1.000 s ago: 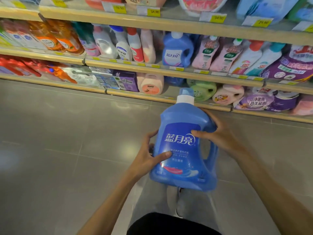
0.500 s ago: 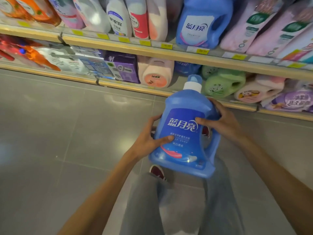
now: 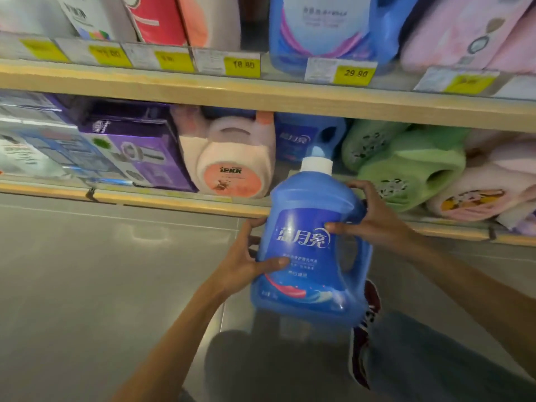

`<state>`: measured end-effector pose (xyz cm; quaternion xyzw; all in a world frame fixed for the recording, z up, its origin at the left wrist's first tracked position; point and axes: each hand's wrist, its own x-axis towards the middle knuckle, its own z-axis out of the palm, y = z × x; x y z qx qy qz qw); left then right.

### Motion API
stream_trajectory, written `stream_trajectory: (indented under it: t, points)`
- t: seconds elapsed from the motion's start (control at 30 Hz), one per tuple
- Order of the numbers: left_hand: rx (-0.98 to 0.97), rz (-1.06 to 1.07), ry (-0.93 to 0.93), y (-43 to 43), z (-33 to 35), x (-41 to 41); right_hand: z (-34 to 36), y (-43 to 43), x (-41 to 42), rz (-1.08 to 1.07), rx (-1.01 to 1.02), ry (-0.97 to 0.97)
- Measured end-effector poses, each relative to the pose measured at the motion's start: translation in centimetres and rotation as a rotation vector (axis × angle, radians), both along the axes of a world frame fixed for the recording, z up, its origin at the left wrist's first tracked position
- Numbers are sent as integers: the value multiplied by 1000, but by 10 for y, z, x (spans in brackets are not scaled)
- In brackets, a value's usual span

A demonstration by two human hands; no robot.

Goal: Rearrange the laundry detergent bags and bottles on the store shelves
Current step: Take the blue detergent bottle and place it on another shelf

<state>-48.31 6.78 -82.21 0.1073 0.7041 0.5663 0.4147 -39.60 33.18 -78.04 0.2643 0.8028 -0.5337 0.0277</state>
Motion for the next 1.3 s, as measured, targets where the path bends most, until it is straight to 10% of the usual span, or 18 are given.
stream_trajectory:
  t: [1.3]
  points:
    - [265,17,518,147,-105,-127,-59,103,-99,-4,370,559]
